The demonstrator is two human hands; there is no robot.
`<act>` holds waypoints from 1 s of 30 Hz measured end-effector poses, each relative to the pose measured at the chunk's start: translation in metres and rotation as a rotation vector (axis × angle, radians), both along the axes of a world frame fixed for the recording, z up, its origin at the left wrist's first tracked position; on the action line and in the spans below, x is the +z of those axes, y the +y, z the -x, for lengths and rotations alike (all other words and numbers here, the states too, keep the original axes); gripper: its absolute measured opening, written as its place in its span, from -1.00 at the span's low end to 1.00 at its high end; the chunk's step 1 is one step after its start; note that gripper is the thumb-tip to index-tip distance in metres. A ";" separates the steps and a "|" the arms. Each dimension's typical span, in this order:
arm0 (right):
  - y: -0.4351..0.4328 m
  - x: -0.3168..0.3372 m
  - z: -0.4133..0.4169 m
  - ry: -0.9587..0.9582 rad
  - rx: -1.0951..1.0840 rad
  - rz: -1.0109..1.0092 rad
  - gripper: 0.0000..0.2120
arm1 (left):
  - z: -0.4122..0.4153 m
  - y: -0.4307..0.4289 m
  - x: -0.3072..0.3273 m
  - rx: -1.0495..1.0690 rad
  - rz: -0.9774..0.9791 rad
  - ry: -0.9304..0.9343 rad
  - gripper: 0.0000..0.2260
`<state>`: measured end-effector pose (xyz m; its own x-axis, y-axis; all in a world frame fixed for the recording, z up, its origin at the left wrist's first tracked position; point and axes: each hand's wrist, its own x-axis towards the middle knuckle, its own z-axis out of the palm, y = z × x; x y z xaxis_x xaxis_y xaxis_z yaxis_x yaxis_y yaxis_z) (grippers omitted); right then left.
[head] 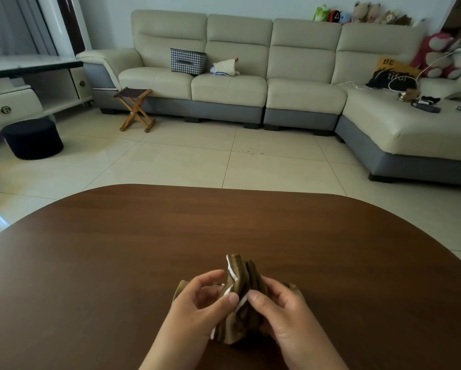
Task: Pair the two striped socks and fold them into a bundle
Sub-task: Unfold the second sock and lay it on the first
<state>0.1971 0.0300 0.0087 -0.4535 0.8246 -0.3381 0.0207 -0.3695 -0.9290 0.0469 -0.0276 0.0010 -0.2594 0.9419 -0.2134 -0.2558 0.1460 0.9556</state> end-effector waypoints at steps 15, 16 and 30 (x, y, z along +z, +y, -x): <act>0.004 -0.008 -0.002 0.087 -0.049 0.080 -0.78 | 0.007 0.002 0.002 0.064 -0.059 -0.311 -0.66; 0.003 -0.009 -0.002 0.084 -0.059 0.075 -0.80 | 0.010 0.002 0.000 0.089 -0.065 -0.310 -0.63; 0.008 -0.008 -0.012 0.079 -0.112 0.007 -0.77 | 0.034 -0.007 0.000 0.222 0.078 -0.163 -0.78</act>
